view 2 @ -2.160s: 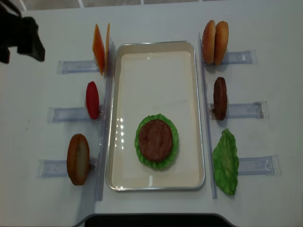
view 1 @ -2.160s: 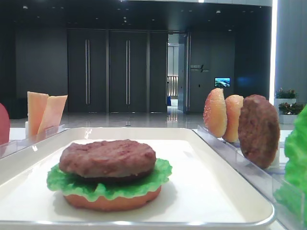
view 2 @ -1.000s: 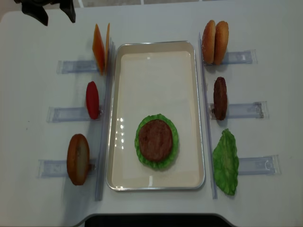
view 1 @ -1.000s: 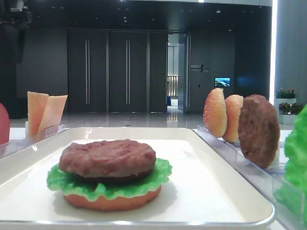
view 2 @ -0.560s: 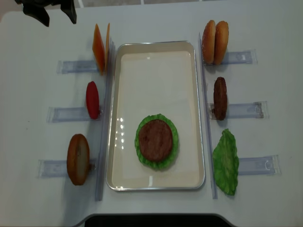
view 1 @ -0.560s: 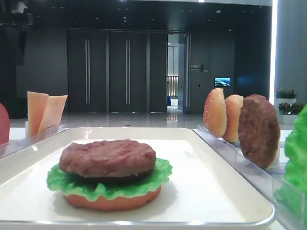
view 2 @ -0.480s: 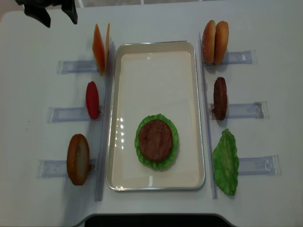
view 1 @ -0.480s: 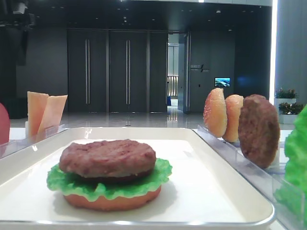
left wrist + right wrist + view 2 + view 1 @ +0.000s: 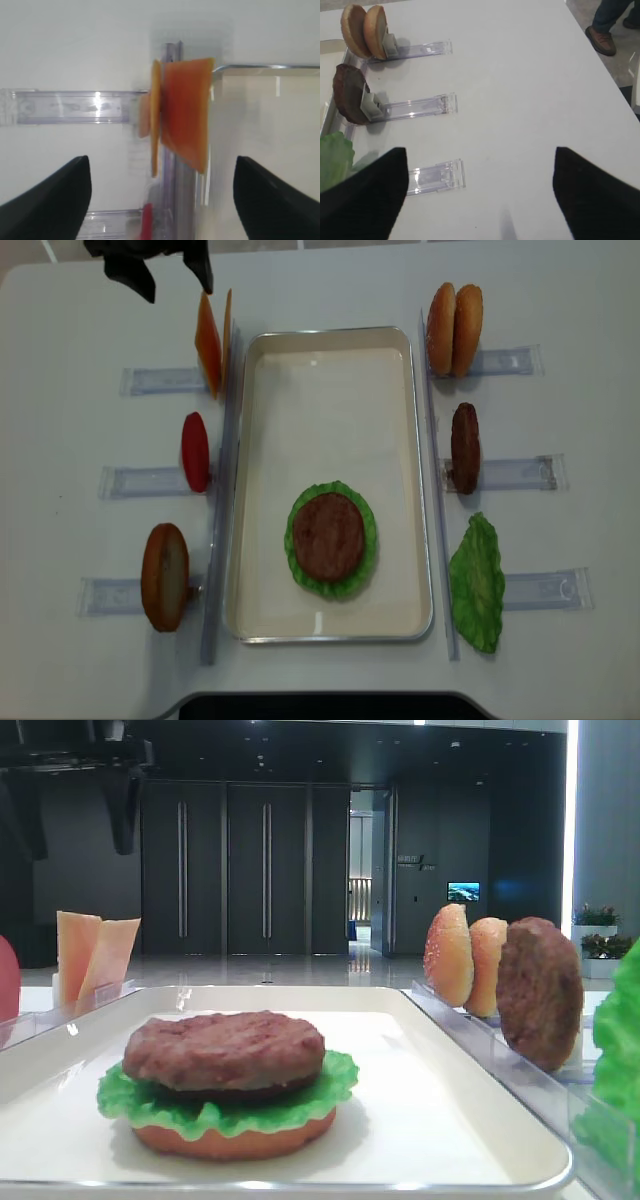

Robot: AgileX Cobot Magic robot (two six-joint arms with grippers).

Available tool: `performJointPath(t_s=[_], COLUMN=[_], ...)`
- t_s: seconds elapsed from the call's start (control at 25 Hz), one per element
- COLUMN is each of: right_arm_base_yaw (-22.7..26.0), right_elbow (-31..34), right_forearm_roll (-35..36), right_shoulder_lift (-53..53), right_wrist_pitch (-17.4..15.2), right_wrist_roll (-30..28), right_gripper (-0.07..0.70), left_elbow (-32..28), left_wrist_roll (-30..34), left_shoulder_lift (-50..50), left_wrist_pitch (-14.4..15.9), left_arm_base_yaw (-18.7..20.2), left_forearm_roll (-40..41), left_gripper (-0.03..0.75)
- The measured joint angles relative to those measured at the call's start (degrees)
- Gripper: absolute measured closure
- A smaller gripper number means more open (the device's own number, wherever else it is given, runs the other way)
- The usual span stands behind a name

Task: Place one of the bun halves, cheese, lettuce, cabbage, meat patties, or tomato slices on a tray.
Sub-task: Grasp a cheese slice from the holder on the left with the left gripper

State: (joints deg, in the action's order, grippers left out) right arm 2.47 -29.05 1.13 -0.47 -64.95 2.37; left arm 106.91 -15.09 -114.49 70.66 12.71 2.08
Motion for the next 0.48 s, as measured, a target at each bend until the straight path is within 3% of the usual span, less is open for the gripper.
performJointPath(t_s=[0.24, 0.48], right_arm_base_yaw=[0.00, 0.00], right_elbow=[0.00, 0.00], right_forearm_roll=[0.00, 0.00], right_shoulder_lift=[0.00, 0.00], right_wrist_pitch=[0.00, 0.00], right_wrist_roll=[0.00, 0.00], right_gripper=[0.071, 0.071], left_elbow=[0.00, 0.00], left_wrist_roll=[-3.47, -6.30], left_shoulder_lift=[-0.68, -2.30], left_wrist_pitch=[0.00, 0.00], left_arm_base_yaw=[5.03, 6.09], left_forearm_roll=[0.91, 2.29], left_gripper=[0.024, 0.024])
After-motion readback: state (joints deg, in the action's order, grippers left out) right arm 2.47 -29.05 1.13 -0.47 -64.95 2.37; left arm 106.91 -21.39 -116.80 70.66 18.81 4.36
